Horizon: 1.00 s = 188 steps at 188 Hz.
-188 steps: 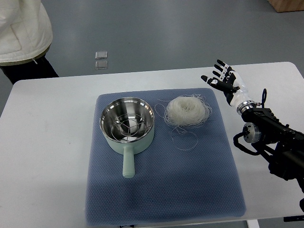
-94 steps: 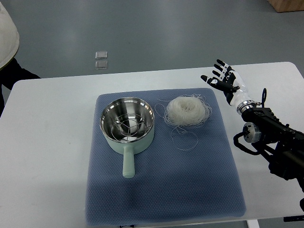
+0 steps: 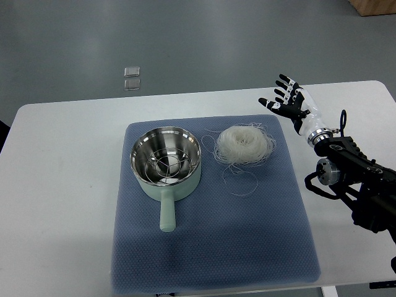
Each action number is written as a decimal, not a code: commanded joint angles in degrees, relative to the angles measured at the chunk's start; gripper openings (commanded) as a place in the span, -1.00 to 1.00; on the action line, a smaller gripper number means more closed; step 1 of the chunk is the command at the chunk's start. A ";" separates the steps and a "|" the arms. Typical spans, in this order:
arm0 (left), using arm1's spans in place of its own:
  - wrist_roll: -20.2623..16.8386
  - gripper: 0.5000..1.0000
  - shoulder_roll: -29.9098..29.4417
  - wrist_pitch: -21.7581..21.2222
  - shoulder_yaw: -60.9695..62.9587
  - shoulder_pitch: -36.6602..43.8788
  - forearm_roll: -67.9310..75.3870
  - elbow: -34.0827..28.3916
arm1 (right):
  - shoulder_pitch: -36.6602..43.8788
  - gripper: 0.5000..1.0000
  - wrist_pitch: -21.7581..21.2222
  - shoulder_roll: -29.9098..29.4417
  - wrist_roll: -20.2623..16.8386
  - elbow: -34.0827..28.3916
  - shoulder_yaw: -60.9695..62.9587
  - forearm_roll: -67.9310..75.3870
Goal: Put vermicelli into pot with right hand
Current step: 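Reach the right hand over the white vermicelli bundle and lower it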
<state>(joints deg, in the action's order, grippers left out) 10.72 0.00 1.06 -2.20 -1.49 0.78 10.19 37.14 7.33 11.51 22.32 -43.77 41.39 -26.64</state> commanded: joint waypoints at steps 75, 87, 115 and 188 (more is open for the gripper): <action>0.00 1.00 0.00 0.00 0.00 0.00 0.02 0.00 | 2.15 0.69 -5.30 1.49 0.01 -0.44 -2.72 -10.00; 0.00 1.00 0.00 0.00 0.00 0.00 0.02 0.09 | 3.38 0.69 -5.92 2.90 0.09 -0.53 -4.92 -13.34; 0.00 1.00 0.00 0.00 0.00 0.00 0.02 0.00 | 9.53 0.69 -6.71 5.53 0.62 -0.70 -13.61 -21.17; 0.00 1.00 0.00 0.00 -0.08 0.00 0.02 -0.17 | 27.63 0.68 -8.20 9.49 7.56 -0.79 -43.32 -37.51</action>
<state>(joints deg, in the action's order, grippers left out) 10.72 0.00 1.05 -2.20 -1.43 0.78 10.03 61.37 -0.86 20.93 28.32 -44.53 4.98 -60.08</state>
